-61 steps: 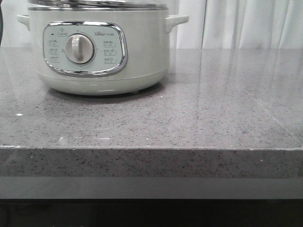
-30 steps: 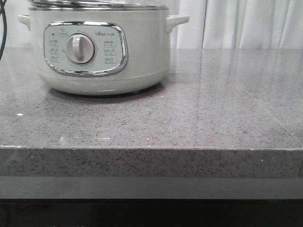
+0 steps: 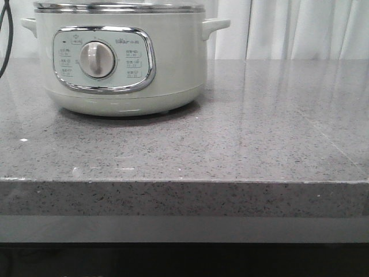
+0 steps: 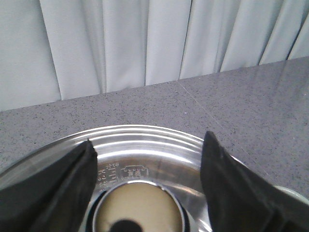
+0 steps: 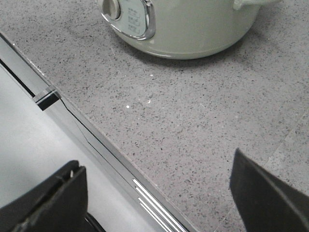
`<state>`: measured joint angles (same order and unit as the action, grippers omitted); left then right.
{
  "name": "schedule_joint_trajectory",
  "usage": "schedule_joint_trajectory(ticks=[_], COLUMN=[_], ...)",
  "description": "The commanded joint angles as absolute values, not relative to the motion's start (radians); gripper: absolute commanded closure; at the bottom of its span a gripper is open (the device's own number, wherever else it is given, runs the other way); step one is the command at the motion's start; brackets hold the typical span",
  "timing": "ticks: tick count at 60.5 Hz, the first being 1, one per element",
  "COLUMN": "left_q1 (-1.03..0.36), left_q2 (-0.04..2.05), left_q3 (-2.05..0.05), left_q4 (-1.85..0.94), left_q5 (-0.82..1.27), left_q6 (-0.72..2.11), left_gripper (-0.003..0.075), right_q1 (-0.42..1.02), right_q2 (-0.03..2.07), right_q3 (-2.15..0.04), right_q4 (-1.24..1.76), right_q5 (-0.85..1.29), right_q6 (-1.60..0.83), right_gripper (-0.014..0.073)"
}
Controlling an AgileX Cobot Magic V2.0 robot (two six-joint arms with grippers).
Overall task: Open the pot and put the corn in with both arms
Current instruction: 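Lower the glass lid back onto the pot with the left gripper, then release the lid knob and raise the left gripper away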
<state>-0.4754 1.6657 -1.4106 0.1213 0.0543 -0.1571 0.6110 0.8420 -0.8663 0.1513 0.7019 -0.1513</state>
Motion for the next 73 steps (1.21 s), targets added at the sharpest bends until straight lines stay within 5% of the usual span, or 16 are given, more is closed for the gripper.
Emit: schedule_joint_trajectory(ticks=[1,40,73], left_q1=[-0.475,-0.477,-0.477], left_q2=[1.596,1.178,0.612], left_q3=[-1.462,-1.454,-0.878], left_q4=[0.119,0.137,-0.096], left_q5=[0.024,0.616,0.635], left_q6=[-0.159,-0.099,0.013], left_gripper=[0.0250,0.0336,0.0336], right_q1=[0.607,0.607,0.607], right_q2=[0.838,0.838,0.838], right_q3=[-0.892,-0.892,-0.892], right_q4=[0.162,0.162,0.162], right_q5=[0.631,0.631,0.630], right_q6=[-0.153,-0.153,-0.153], right_gripper=[-0.0022,-0.0022,-0.0022])
